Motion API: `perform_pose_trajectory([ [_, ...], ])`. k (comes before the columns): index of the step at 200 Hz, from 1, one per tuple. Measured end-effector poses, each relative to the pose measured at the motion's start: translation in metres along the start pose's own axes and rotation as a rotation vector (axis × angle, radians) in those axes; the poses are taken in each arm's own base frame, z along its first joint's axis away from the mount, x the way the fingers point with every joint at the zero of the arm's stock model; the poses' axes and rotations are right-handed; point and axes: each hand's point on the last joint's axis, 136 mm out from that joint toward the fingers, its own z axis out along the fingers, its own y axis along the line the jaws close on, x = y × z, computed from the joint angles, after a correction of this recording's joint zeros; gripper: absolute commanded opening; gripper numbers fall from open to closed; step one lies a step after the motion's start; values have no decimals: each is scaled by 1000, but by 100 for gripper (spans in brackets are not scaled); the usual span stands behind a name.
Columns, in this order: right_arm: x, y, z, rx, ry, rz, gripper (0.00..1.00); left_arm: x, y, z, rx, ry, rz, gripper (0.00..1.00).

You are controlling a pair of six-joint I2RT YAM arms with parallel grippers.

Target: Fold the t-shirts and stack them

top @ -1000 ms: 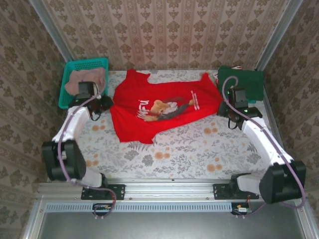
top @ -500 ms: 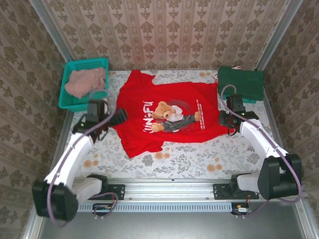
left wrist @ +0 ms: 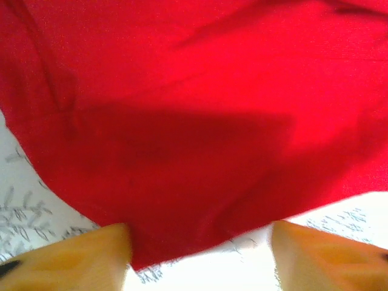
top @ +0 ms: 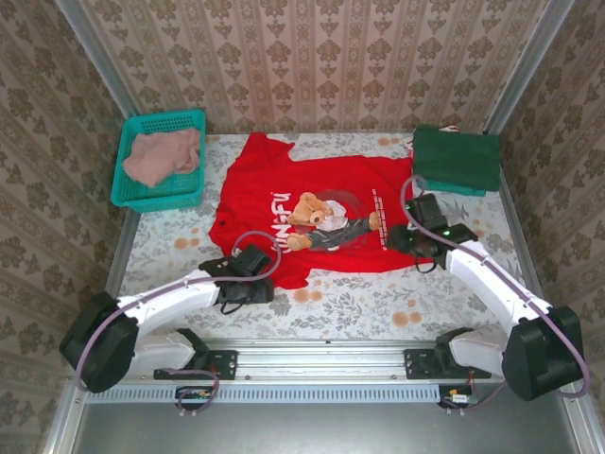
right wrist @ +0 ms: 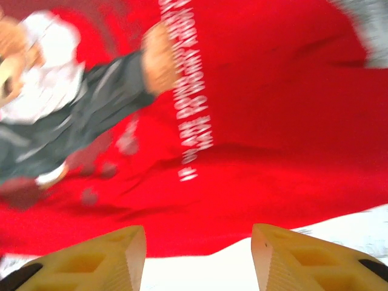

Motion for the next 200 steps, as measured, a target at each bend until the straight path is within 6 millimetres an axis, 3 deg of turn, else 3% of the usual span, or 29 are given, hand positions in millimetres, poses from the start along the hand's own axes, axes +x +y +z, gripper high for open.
perform_pose_trajectory([
  [14, 14, 20, 2, -38, 19, -43, 52, -1, 4, 6, -34, 1, 2, 30],
  [27, 25, 36, 2, -65, 21, -83, 53, -5, 4, 5, -38, -15, 4, 24],
  [51, 41, 54, 5, -93, 33, -134, 53, -15, -1, 0, -34, -44, 27, 0],
  [91, 44, 44, 5, -56, 16, -125, 53, -35, -11, -27, -24, -85, 61, 0],
  [130, 32, 42, -19, -84, -68, -111, 54, -70, -36, -109, 114, -219, 85, 0],
  [143, 31, 40, -22, -85, -86, -108, 54, -78, -35, -121, 139, -240, 79, 0],
  [151, 32, 38, -21, -78, -86, -108, 54, -83, -29, -119, 142, -230, 62, 23],
  [163, 36, 35, -16, -64, -71, -111, 54, -91, -15, -102, 112, -180, 20, 30],
  [169, 38, 34, -13, -58, -62, -113, 54, -96, -6, -91, 86, -149, 2, 40],
  [185, 42, 34, -7, -48, -44, -122, 54, -98, 11, -54, 14, -53, -25, 38],
  [200, 47, 40, -3, -61, -34, -142, 54, -90, 26, -29, -45, 26, -36, 55],
])
